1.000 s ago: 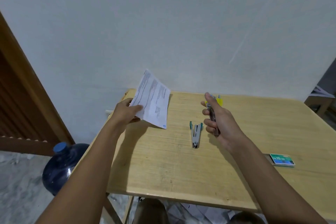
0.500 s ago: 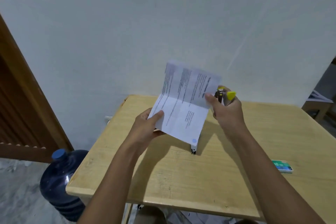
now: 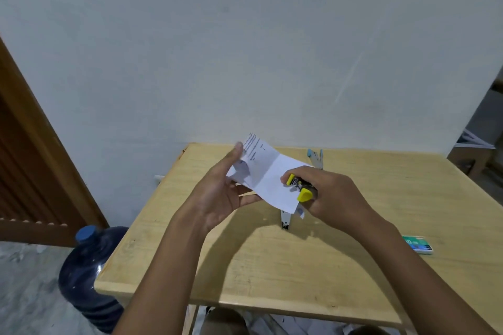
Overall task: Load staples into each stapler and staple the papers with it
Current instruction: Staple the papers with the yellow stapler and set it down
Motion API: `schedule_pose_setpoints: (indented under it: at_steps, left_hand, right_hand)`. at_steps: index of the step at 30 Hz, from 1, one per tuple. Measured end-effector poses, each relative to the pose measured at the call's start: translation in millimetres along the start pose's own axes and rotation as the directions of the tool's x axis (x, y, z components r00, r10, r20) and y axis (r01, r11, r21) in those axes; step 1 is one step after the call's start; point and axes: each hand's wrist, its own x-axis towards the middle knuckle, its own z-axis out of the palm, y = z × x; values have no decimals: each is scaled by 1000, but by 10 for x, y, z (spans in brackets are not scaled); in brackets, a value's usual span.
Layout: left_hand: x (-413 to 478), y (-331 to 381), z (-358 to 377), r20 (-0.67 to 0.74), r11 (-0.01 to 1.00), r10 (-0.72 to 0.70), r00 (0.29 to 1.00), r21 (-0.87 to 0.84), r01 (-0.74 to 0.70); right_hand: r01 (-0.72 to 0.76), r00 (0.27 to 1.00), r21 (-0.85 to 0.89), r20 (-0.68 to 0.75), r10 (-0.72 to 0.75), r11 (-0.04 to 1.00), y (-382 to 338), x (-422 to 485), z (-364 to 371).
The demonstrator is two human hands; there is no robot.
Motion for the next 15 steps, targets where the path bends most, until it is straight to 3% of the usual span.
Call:
schedule_pose_setpoints:
  at_steps: [7,10,12,15]
  left_hand:
    - [60,-21,-63,-72,993,67,995,98,-60]
    - [74,-49,-66,-127,991,100,987,98,-88]
    - [82,-72,-93,-131,991,120,984,70,-111]
    - [94,-98,-142,-118,988,152,981,59,-146]
  right_hand:
    - [-66,995,230,-52,80,971,102,-22,-77]
    - [-86,968,366,-191,166,926,94,-42,-84]
    - [-146,895,566,-274,352,811,78,-42,-90]
    - [-289,831,788,-75,551,543,95,-48,-85]
